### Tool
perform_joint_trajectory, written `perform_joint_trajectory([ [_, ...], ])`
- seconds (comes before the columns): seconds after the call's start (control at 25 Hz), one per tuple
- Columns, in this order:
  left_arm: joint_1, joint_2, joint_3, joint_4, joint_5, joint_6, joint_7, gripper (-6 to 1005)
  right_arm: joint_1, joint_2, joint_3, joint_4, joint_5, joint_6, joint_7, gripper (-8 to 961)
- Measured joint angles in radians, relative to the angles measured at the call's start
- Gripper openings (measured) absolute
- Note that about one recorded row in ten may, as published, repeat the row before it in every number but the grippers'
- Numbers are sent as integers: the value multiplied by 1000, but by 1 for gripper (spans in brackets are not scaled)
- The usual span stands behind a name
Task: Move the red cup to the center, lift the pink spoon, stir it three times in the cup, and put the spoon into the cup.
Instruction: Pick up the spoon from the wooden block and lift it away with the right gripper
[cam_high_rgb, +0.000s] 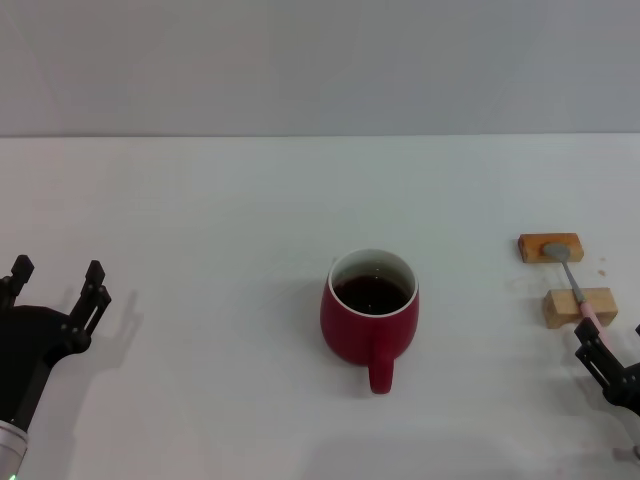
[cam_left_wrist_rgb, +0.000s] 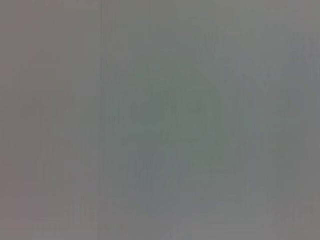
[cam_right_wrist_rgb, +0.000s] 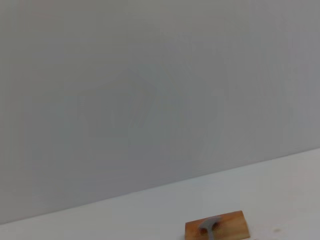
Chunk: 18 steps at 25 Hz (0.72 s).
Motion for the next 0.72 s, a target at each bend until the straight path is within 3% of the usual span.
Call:
perform_joint_trajectory([
  [0.72,-2,0,0,-4,0,2,0,814,4,0,-4,4,0,7,0,713],
])
